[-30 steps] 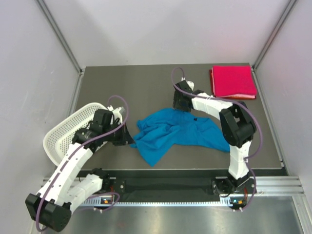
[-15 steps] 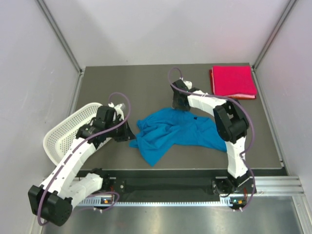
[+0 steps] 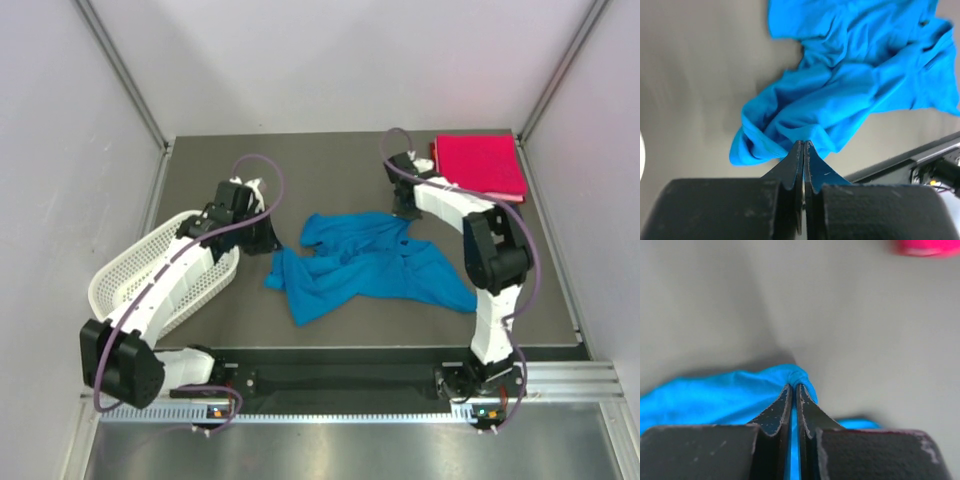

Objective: Fold and stack the t-shirts
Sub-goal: Flatten the tshirt out

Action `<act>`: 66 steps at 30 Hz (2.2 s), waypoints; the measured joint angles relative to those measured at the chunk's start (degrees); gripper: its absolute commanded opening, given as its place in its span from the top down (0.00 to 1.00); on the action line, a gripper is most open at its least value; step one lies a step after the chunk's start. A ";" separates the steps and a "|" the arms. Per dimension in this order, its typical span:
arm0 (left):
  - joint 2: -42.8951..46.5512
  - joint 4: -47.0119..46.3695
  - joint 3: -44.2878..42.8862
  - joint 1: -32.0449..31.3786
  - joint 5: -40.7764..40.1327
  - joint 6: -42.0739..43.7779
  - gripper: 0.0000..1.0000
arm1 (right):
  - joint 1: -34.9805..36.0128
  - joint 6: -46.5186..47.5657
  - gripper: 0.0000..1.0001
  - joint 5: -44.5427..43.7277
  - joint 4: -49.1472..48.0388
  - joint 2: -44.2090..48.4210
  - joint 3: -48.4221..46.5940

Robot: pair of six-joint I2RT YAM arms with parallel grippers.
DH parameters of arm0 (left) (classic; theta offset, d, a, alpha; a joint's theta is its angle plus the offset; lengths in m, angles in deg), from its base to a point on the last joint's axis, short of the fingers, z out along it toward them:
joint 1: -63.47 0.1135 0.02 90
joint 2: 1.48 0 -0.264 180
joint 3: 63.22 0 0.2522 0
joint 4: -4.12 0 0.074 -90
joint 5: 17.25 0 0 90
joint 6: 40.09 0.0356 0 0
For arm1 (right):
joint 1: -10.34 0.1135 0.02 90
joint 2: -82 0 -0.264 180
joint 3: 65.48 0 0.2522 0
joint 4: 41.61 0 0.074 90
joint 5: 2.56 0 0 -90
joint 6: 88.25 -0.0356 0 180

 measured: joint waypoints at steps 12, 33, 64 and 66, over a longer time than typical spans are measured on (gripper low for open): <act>3.13 -3.17 10.86 -0.52 6.12 -0.50 1.00 | -11.23 0.04 1.00 -1.14 4.39 22.47 28.24; 5.35 2.19 12.00 -4.85 2.03 -1.53 1.00 | -10.82 10.23 0.53 16.04 -0.04 28.70 18.64; 3.45 0.35 11.72 -4.85 2.80 0.66 1.00 | -10.60 11.67 0.76 29.18 -4.46 -3.93 -4.22; 3.37 0.20 11.72 -4.85 2.80 0.68 1.00 | -10.60 10.43 0.92 29.00 -4.55 -3.98 -3.69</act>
